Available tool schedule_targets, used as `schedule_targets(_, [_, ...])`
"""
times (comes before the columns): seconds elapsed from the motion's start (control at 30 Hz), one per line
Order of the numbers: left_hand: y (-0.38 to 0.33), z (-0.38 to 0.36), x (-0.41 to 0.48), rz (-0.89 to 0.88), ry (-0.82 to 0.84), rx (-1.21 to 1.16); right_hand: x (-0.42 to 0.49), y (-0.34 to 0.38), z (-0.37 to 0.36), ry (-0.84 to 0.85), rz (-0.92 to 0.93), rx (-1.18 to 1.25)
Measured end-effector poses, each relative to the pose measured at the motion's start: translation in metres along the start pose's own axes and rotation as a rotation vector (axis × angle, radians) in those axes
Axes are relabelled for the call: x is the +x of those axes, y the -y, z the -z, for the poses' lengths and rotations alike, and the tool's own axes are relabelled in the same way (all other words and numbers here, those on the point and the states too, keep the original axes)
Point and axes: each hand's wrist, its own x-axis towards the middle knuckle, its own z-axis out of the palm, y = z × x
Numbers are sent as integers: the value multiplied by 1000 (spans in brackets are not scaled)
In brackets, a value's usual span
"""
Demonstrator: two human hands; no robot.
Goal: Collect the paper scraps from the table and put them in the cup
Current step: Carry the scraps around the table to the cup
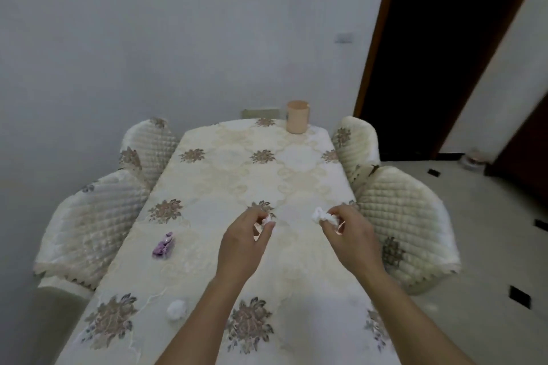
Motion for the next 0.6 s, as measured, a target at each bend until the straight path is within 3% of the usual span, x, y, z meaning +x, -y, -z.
schedule_targets(0.6, [-132, -127, -36, -477, 350, -162, -138, -95, 166, -412, -439, -196])
